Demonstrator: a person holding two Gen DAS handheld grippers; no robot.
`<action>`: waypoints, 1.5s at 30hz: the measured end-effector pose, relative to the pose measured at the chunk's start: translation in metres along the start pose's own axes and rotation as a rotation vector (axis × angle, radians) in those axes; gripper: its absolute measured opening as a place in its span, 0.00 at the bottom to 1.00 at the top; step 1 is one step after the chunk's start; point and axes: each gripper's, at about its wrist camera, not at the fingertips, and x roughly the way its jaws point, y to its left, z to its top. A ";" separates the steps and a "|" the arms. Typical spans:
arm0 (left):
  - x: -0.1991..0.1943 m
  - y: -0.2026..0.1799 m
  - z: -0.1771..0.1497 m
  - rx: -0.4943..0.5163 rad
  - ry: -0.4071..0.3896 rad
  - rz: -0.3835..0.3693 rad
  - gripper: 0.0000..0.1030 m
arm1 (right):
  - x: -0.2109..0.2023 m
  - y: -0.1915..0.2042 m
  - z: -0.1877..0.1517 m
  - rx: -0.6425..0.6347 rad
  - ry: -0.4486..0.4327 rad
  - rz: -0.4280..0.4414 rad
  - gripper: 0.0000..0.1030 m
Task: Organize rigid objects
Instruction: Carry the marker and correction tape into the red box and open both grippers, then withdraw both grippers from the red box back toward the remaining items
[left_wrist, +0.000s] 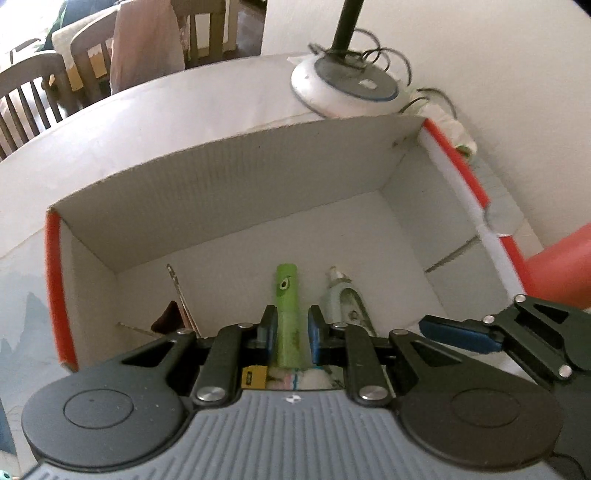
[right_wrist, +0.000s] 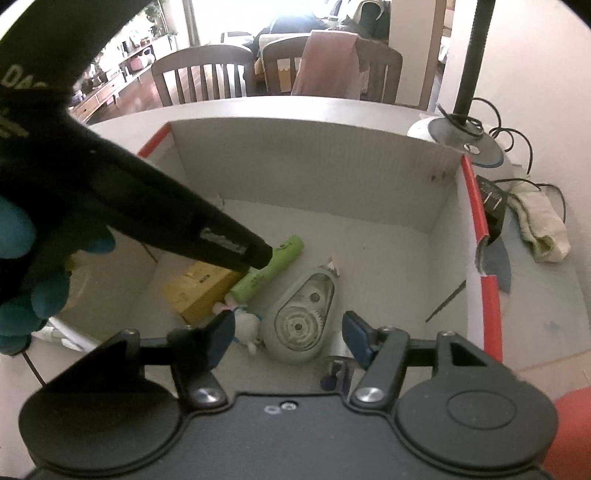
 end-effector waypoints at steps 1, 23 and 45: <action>-0.005 0.000 -0.002 0.004 -0.008 -0.004 0.16 | -0.003 0.001 0.000 0.003 -0.006 -0.002 0.62; -0.123 0.024 -0.070 0.026 -0.190 -0.053 0.16 | -0.068 0.052 -0.006 0.049 -0.151 0.006 0.71; -0.219 0.131 -0.197 -0.013 -0.305 0.013 0.16 | -0.091 0.171 -0.026 0.018 -0.243 0.054 0.80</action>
